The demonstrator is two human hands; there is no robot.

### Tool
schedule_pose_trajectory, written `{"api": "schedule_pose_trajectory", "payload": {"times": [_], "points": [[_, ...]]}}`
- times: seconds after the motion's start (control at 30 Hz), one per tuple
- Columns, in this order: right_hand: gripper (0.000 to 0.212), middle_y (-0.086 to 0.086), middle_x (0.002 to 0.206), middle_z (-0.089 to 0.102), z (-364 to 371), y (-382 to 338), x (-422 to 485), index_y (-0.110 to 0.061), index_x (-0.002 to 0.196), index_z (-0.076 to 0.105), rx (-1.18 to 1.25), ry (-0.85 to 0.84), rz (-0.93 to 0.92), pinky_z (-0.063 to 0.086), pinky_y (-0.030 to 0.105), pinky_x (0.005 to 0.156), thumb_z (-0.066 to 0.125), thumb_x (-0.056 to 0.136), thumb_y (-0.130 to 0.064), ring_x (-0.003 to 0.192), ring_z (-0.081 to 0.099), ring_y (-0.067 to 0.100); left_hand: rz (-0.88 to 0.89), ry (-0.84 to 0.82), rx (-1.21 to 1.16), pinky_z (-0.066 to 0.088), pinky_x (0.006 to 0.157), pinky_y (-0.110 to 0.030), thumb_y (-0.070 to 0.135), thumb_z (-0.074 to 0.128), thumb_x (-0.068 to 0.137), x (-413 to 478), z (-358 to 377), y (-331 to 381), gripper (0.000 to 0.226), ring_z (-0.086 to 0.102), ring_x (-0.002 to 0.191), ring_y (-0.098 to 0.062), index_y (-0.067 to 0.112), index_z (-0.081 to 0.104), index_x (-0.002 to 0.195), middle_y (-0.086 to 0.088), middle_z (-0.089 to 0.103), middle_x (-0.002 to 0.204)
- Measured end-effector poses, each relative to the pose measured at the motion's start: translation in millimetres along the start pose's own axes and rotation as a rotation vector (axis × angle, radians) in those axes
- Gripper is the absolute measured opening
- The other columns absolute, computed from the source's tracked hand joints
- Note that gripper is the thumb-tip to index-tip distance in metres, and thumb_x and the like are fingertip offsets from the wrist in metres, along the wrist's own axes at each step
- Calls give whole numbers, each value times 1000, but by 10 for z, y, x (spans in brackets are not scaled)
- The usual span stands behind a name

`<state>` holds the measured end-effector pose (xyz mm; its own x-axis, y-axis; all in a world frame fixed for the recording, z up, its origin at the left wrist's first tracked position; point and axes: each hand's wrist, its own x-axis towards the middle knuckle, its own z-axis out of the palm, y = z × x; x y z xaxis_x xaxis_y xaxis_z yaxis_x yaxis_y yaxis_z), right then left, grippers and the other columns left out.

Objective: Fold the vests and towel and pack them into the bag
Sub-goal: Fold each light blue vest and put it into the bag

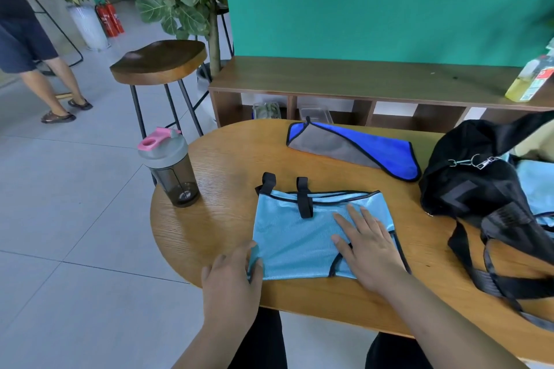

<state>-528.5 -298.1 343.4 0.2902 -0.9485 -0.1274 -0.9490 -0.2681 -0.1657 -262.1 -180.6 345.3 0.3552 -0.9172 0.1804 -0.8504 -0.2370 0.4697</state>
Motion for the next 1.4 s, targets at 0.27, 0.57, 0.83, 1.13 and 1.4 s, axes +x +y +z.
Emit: {"api": "schedule_pose_trajectory", "payload": {"times": [0.27,0.57,0.83,1.13,1.4], "points": [[57,-7,175,13,-228,187,272,-36,165,26,-154,151,-61,5,42,132,18,110,-50,162,3,17,402,-68,7,45,111,-33,12,55,101,492,32,406,44,50,131,-16,22,60,143,8,57,138],[62,-11,174,-19,-111,420,408,-39,167,0,-152,49,-74,-1,42,132,10,109,-58,161,-16,15,476,-358,377,-5,131,-49,63,11,105,971,495,303,72,-31,157,-21,32,-9,167,2,-30,171],[61,1,159,45,-262,151,497,-26,146,59,-310,199,-307,32,52,124,74,88,-26,150,35,28,467,-385,455,-9,130,-50,68,3,102,988,485,354,75,-45,149,-24,33,-23,163,-5,-42,165],[64,-13,174,8,-284,-405,819,-34,168,6,-67,25,-257,18,42,128,33,110,-38,155,12,18,458,-393,456,-7,130,-50,66,7,104,978,469,369,75,-42,150,-23,31,-22,163,-5,-40,166],[65,3,174,18,-143,-393,572,-22,162,35,-147,190,-91,23,51,128,60,103,-29,161,14,28,446,-271,367,-7,131,-42,54,20,107,938,360,467,73,-29,157,-23,19,-2,168,-6,-20,174]]}}
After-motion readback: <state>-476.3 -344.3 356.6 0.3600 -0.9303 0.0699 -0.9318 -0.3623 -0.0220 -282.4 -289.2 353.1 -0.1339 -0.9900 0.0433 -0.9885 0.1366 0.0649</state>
